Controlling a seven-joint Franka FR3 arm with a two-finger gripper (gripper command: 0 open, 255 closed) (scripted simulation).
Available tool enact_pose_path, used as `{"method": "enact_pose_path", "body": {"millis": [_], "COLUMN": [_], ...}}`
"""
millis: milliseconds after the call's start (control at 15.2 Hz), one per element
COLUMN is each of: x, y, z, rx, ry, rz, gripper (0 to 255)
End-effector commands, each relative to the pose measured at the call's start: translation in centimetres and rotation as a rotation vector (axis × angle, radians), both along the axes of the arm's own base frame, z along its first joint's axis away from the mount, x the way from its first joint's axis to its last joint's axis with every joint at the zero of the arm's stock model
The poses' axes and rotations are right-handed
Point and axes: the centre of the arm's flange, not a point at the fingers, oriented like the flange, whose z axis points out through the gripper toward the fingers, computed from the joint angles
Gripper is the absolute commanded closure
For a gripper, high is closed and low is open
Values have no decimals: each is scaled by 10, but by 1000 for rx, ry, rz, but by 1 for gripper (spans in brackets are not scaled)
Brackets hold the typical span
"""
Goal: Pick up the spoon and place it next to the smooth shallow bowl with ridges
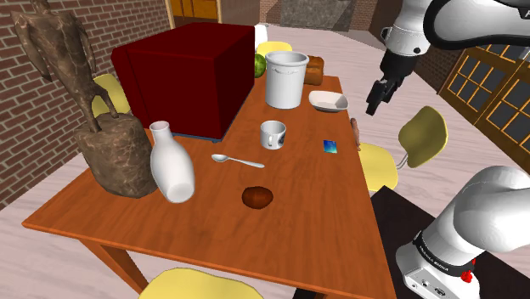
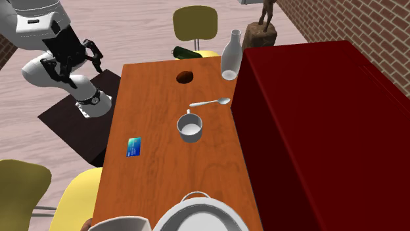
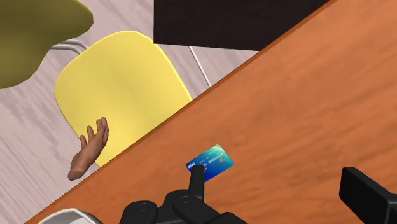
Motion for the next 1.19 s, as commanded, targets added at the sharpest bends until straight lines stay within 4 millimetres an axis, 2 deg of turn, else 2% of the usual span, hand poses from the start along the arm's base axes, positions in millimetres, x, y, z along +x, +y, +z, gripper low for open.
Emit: {"method": "enact_pose_path", "body": {"millis": [0,594,1122], "x": [0,97,174], "y": [0,70,140], "z": [0,-42,-86], "rx": [0,-23,-43], "ry": [0,70,132], "rz": [0,103,195], "gripper": [0,0,0]}}
